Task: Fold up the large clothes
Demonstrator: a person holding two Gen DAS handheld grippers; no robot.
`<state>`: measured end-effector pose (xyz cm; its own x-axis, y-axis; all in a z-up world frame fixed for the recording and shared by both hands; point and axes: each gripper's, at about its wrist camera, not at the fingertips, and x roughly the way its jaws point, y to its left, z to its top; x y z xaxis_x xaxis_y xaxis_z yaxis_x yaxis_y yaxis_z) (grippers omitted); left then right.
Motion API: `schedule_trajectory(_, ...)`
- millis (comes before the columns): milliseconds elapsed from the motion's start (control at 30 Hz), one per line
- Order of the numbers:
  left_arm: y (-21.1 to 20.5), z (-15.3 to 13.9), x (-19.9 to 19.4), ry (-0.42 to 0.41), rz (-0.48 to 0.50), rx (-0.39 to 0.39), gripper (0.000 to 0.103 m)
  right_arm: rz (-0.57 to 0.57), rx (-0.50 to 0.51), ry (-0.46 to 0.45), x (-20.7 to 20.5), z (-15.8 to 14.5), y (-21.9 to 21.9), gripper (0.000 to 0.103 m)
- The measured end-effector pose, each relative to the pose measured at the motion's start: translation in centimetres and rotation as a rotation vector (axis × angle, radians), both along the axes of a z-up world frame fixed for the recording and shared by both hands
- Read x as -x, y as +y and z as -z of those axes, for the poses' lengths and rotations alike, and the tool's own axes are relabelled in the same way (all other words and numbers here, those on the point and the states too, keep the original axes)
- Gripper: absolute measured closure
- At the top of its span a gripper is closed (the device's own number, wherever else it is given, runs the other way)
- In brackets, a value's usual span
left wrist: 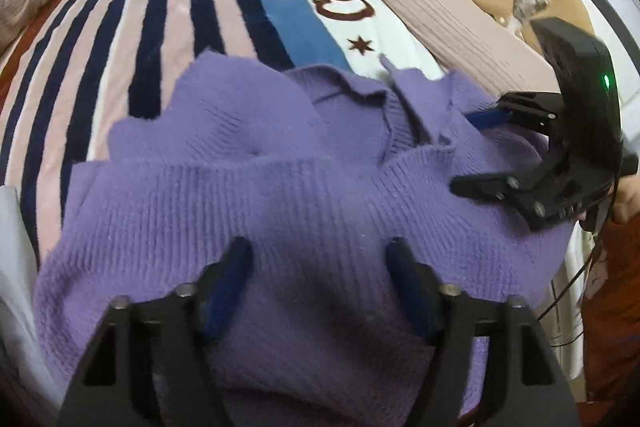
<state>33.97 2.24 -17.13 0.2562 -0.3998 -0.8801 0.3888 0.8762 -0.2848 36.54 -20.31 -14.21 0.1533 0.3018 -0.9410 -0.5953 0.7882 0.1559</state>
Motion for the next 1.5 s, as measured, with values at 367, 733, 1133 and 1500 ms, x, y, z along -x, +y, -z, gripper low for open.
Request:
schedule_trajectory(367,-0.5,-6.1,-0.5,-0.251,-0.150,-0.044,0.094,0.094,0.083,-0.299,1.3,-6.2,-0.3,0.097)
schedule_trajectory(733,0.0,-4.1,-1.1,-0.188,-0.164,-0.088,0.030,0.181,0.173,-0.250,-0.4,-1.8,0.1,0.061)
schedule_trajectory(1133,8.3,-6.7,14.9,-0.326,-0.218,-0.076,0.021,0.045,-0.127,-0.375,15.1,-8.4,-0.4,0.053)
schedule_trajectory(1500,9.8,-1.6,15.8,-0.287,-0.242,0.047,0.021,0.249,-0.026,-0.457,20.6,-4.5,-7.2,0.029)
